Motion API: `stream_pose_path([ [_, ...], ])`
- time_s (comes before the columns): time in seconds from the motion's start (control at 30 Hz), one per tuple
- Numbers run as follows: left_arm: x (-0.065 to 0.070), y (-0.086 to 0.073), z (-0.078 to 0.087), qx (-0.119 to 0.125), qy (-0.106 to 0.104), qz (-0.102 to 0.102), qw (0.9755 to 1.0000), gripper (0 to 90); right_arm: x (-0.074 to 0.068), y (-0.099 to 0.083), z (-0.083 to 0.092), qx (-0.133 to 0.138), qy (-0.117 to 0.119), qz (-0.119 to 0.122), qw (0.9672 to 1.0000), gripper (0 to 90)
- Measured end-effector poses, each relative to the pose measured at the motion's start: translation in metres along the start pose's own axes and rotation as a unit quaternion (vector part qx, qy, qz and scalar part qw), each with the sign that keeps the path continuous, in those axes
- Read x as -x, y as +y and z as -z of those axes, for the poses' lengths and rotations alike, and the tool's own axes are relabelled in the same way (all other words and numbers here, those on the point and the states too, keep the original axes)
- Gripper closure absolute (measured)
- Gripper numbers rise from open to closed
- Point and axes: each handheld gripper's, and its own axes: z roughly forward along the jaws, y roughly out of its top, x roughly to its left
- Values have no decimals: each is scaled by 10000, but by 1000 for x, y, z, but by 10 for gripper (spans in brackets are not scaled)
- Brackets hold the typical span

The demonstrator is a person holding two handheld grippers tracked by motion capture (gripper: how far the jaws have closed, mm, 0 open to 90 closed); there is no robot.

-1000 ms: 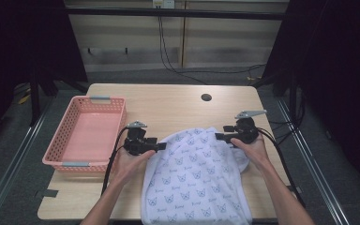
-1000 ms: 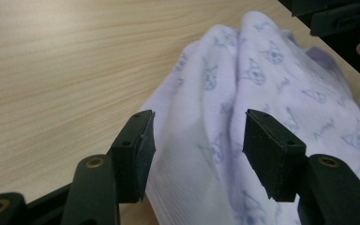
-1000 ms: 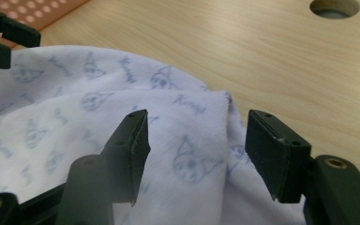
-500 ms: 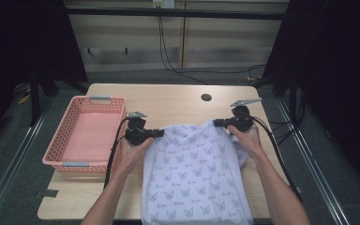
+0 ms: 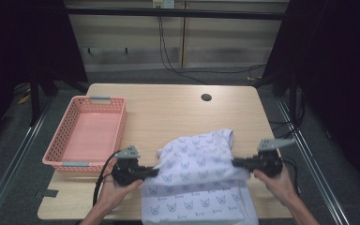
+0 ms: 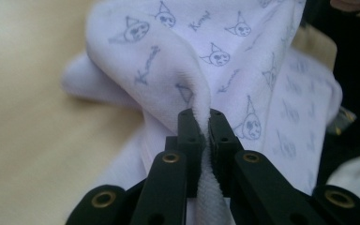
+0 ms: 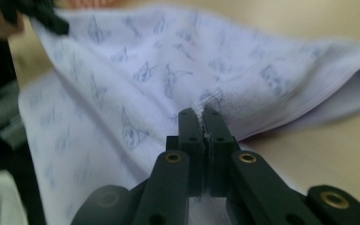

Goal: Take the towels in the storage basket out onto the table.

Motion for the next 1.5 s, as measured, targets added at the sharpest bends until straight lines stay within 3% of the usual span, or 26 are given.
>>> stream_pose_path([
  [0.03,4,-7,-4,-186,-56,-60,9998,860,-6,-12,-4,-219,39,-3,9998,882],
  [0.1,10,-18,-8,-493,-237,22,9985,844,-16,-30,-8,-467,124,-62,9988,879],
  [0.13,11,-20,-8,-502,-283,17,9983,809,-19,-36,-10,-601,138,-6,9981,863],
  [0.2,9,-20,0,-282,-406,138,9987,694,-21,-39,-9,-613,146,30,9980,761],
  [0.27,2,-10,6,41,-389,190,9991,589,-20,-31,-5,-432,61,124,9990,643],
  [0.3,-3,-5,7,239,-328,270,9988,577,-17,-22,-2,-247,11,88,9997,630],
  [0.37,-12,7,1,375,-190,370,9984,583,-6,-2,-1,169,-101,109,9997,599],
  [0.4,-16,12,-5,346,60,311,9989,631,1,8,-4,282,-258,139,9992,598],
  [0.47,-24,21,-18,252,184,407,9987,675,22,24,-18,409,-382,69,9984,597],
  [0.5,-27,23,-24,200,346,395,9984,703,32,29,-27,372,-589,70,9975,578],
  [0.53,-30,24,-28,161,365,473,9981,709,46,34,-39,256,-762,14,9968,560],
  [0.57,-36,24,-30,161,393,525,9977,707,55,36,-46,197,-774,-82,9968,557],
  [0.6,-39,23,-30,176,441,597,9971,690,66,37,-57,38,-1042,-74,9945,526],
  [0.7,-51,24,-35,248,609,824,9944,606,90,36,-73,-106,-1192,-307,9923,468],
  [0.8,-58,27,-47,178,339,940,9948,538,104,32,-86,-315,-1239,-503,9905,455],
  [0.87,-58,30,-55,31,214,1018,9946,601,106,31,-89,-302,-1092,-663,9913,561],
  [0.93,-56,32,-54,308,107,897,9954,797,105,31,-92,-353,-846,-670,9935,785],
  [0.97,-55,33,-52,281,60,876,9957,819,102,31,-92,-360,-848,-630,9938,859],
  [1.0,-53,35,-48,318,196,727,9967,831,100,32,-89,-262,-830,-639,9942,874],
  [1.07,-53,38,-37,530,116,780,9955,838,96,36,-79,-75,-729,-583,9956,881],
  [1.13,-45,46,-24,823,108,625,9946,838,89,44,-64,228,-641,-549,9962,883],
  [1.27,-9,60,0,1012,230,-116,9945,837,60,59,-24,889,-479,-170,9947,882],
  [1.3,0,58,1,895,123,-283,9955,836,51,59,-15,1022,-348,-104,9941,882],
  [1.37,17,46,-1,571,38,-521,9970,832,31,50,-3,1009,-228,43,9946,881],
  [1.43,28,26,-7,238,-53,-588,9980,826,12,26,1,740,-109,150,9971,878],
  [1.5,36,7,-12,-158,-304,-600,9976,818,-2,-6,1,343,-15,174,9993,876],
])
